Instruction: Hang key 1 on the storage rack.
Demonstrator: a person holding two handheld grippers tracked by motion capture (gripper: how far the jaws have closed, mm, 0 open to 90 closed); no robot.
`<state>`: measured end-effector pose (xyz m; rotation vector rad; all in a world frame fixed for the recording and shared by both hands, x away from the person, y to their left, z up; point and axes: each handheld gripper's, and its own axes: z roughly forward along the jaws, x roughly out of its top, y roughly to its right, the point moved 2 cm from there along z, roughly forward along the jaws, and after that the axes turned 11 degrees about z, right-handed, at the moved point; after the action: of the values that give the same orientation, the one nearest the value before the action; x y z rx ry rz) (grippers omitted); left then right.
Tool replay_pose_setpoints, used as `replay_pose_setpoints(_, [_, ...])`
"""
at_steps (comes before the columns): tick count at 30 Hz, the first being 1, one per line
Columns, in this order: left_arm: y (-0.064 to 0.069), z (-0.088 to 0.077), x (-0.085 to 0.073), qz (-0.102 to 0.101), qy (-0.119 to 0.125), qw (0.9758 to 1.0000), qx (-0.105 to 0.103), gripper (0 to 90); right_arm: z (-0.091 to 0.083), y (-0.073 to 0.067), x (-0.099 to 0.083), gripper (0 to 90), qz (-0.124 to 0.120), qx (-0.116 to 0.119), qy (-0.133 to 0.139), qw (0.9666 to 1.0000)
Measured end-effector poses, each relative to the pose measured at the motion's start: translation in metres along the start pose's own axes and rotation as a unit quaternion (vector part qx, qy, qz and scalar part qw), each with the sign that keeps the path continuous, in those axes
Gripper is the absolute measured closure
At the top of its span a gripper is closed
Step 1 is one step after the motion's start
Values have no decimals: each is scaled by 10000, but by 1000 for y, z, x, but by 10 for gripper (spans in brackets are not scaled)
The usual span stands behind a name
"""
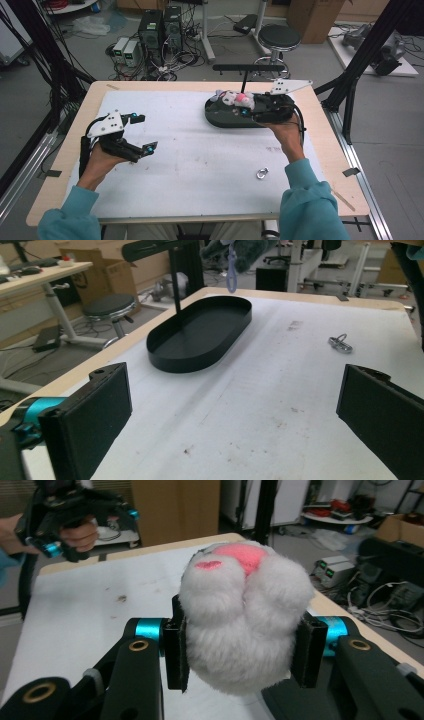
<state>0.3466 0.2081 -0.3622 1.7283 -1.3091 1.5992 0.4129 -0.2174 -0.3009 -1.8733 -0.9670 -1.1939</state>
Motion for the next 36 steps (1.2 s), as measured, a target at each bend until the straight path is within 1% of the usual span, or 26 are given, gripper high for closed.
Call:
replay_pose_setpoints(1, [0,-3,-2,-49,16,10000,34,17,0,0,0,532,0,0,0,10000])
replay_pose_setpoints(2, [1,-6,-4,-85,38,9999,66,17,-2,1,0,532,62,-44,39,10000])
replay_pose_setpoints(3, [1,-10,-7,-118,88,9998,149,17,-6,3,1,531,113,-181,150,9997])
replay_pose_setpoints(4, [1,-10,-7,-118,88,9998,149,17,-6,3,1,531,113,-181,150,9997])
replay_pose_setpoints(5, [1,-14,-10,-170,111,9996,202,17,-8,5,1,531,197,-300,228,9991])
replay_pose_setpoints(6, [1,-14,-10,-170,111,9996,202,17,-9,6,1,531,218,-382,238,9988])
replay_pose_setpoints(8, [1,-19,-12,-205,155,9993,282,17,-12,7,1,532,245,-510,280,9980])
replay_pose_setpoints(11, [2,-22,-14,-213,167,9991,328,17,-14,9,1,532,277,-578,343,9974])
replay_pose_setpoints(12, [2,-24,-15,-207,171,9990,353,17,-17,12,1,532,294,-695,379,9964])
replay_pose_setpoints(13, [2,-26,-18,-279,219,9987,376,17,-18,13,1,532,322,-736,377,9961])
replay_pose_setpoints(16, [3,-29,-20,-266,213,9984,444,17,-22,16,0,532,375,-850,419,9948])
replay_pose_setpoints(17, [3,-29,-21,-278,219,9983,465,17,-25,19,0,532,433,-963,471,9933])
replay_pose_setpoints(18, [3,-30,-22,-280,211,9984,449,17,-25,19,0,532,433,-963,471,9933])
replay_pose_setpoints(19, [4,-30,-22,-288,195,9982,478,17,-27,20,0,532,478,-1025,484,9924])
replay_pose_setpoints(20, [5,-30,-22,-258,168,9981,526,17,-31,24,-1,532,486,-1154,525,9907])
replay_pose_setpoints(21, [6,-29,-23,-225,191,9981,536,17,-31,24,-1,532,486,-1154,525,9907])
replay_pose_setpoints(22, [7,-29,-24,-225,225,9980,542,17,-33,26,-1,532,492,-1236,544,9896])
replay_pose_setpoints(23, [8,-29,-25,-257,228,9978,561,17,-36,29,-2,532,571,-1369,588,9872])
replay_pose_setpoints(27, [7,-29,-29,-320,265,9970,657,17,-41,34,-3,532,653,-1604,607,9830])
replay_pose_setpoints(28, [7,-29,-30,-352,306,9966,675,17,-41,34,-3,532,653,-1604,607,9830])
replay_pose_setpoints(29, [8,-30,-30,-386,356,9961,703,17,-42,36,-2,532,648,-1733,607,9809])
replay_pose_setpoints(30, [8,-31,-31,-422,398,9958,710,17,-43,37,-2,532,655,-1775,630,9799])
replay_pose_setpoints(31, [8,-31,-32,-428,421,9955,728,17,-43,37,-2,532,655,-1775,630,9799])
replay_pose_setpoints(32, [8,-32,-32,-446,431,9953,743,17,-43,38,0,532,669,-1837,625,9787])
replay_pose_setpoints(33, [8,-33,-33,-451,414,9953,744,17,-43,38,0,532,669,-1837,625,9787])
replay_pose_setpoints(36, [9,-35,-35,-484,414,9950,772,17,-43,42,4,532,649,-1947,664,9765])
